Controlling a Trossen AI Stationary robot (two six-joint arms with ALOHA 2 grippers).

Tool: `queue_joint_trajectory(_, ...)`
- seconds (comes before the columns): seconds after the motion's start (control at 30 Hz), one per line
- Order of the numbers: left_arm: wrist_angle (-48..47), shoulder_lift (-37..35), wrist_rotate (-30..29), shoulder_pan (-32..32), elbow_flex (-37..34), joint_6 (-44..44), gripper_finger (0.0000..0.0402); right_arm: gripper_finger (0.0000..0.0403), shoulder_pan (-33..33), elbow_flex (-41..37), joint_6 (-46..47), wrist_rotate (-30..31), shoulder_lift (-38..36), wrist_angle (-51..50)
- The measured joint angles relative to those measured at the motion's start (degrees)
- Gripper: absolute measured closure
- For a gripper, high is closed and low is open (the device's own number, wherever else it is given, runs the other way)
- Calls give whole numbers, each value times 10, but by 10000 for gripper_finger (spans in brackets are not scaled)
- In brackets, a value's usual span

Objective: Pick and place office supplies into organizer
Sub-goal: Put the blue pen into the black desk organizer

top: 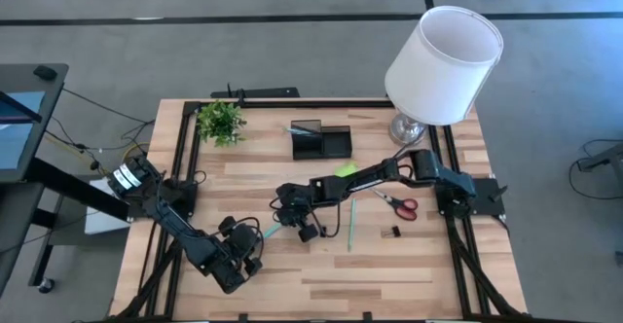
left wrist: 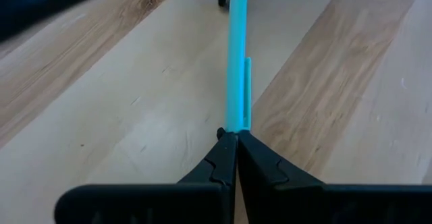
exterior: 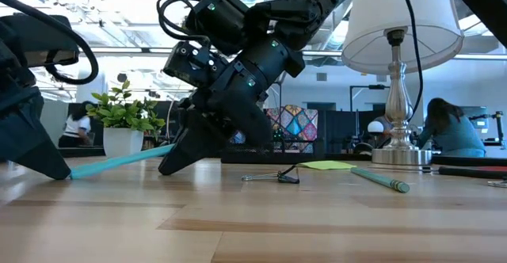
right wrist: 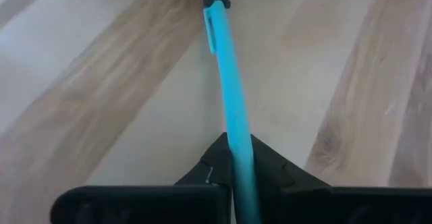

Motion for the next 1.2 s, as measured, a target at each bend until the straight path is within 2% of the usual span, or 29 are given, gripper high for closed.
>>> queue_joint_trajectory(0.3, -59, 2, 18, 6, 39, 0, 401, 388, 4, 0, 44, -2, -3, 3)
queue_joint_trajectory(0.53, -108, -4, 23, 17, 69, 0, 401, 388, 9, 58, 54, -2, -4, -61)
queue_joint_trajectory(0.6, -138, -13, 11, 18, 89, -3, 401, 388, 11, 78, 54, 18, -4, -91)
queue_joint_trajectory(0.7, -207, -41, -35, 18, 124, -27, 401, 388, 9, 120, 53, 53, -6, -185)
queue_joint_trajectory(0.83, -336, -89, -152, 10, 177, -71, 401, 388, 1, 161, 45, 61, -6, -262)
queue_joint_trajectory(1.0, -511, -156, -261, 10, 252, -120, 401, 388, 4, 236, 43, 127, -6, -383)
queue_joint_trajectory(1.1, -577, -198, -309, 10, 298, -111, 401, 388, 3, 298, 42, 165, -7, -470)
queue_joint_trajectory(1.2, -585, -234, -348, 10, 338, -52, 401, 388, -6, 356, 42, 211, -7, -543)
